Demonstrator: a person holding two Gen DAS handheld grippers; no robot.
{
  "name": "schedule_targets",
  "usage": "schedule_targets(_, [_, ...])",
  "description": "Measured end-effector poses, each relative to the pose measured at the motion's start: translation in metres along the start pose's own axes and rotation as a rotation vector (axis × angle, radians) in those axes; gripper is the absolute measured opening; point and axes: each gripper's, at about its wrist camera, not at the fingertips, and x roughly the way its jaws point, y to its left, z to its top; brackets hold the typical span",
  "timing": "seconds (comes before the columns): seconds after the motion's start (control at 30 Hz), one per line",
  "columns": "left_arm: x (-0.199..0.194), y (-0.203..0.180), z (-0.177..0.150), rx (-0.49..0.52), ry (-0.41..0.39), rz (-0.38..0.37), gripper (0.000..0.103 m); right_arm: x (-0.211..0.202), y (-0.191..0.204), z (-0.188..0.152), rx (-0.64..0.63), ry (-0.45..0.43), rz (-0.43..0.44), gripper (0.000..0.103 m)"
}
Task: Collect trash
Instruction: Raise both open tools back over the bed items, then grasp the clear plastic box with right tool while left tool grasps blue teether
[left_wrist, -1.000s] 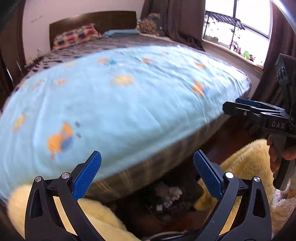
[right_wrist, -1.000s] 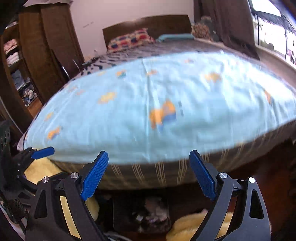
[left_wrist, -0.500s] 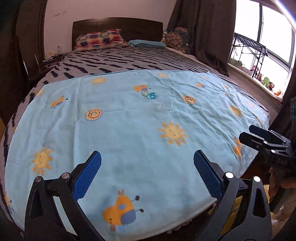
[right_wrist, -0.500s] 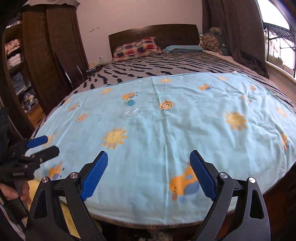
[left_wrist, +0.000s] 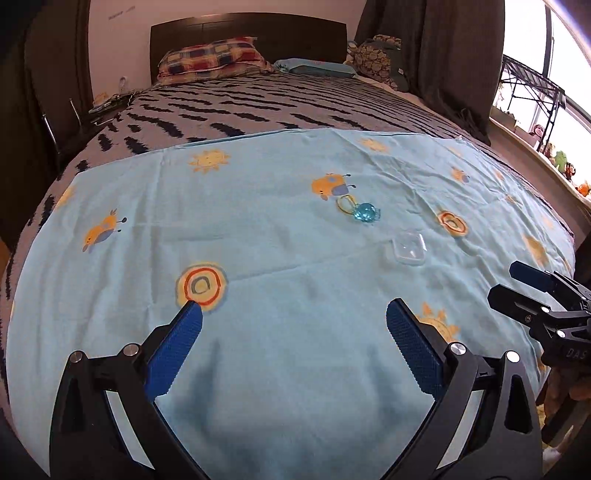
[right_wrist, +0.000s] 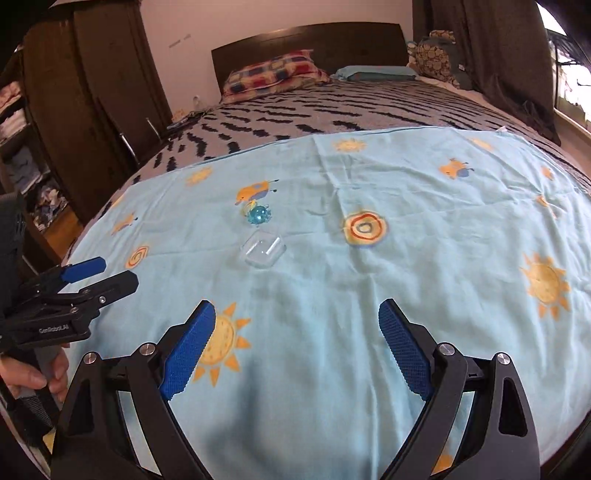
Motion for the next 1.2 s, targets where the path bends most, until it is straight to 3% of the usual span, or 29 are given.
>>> schedule_targets(0.07, [0.012, 0.003, 0.005, 0.005, 0.017, 0.001, 0.094, 0.013, 0.005, 0.006, -0.009, 0.020, 0.015, 0.090])
schedule_targets(0.23, [0.029, 0.006, 0.011, 0.031, 0.045, -0.005, 0.085, 0.050, 0.011, 0.019, -0.003, 0.084, 0.053, 0.069])
schedule_targets(0.47, [0.039, 0.014, 0.017, 0.044, 0.066, 0.001, 0.083, 0.074, 0.020, 0.034, -0.019, 0.101, 0.032, 0.064])
schedule_targets(0.57, [0.042, 0.016, 0.021, 0.048, 0.065, 0.002, 0.083, 0.083, 0.024, 0.040, -0.040, 0.111, 0.009, 0.055])
schedule_targets(0.63, [0.044, 0.016, 0.023, 0.047, 0.066, -0.002, 0.083, 0.086, 0.026, 0.041, -0.054, 0.115, -0.007, 0.043])
schedule_targets(1.0, [0.061, -0.003, 0.056, 0.088, 0.044, -0.054, 0.081, 0.062, -0.007, 0.060, -0.044, 0.034, -0.045, 0.042])
schedule_targets(1.2, [0.091, -0.027, 0.069, 0.112, 0.078, -0.121, 0.062, 0.051, -0.031, 0.067, -0.026, 0.009, -0.063, 0.042])
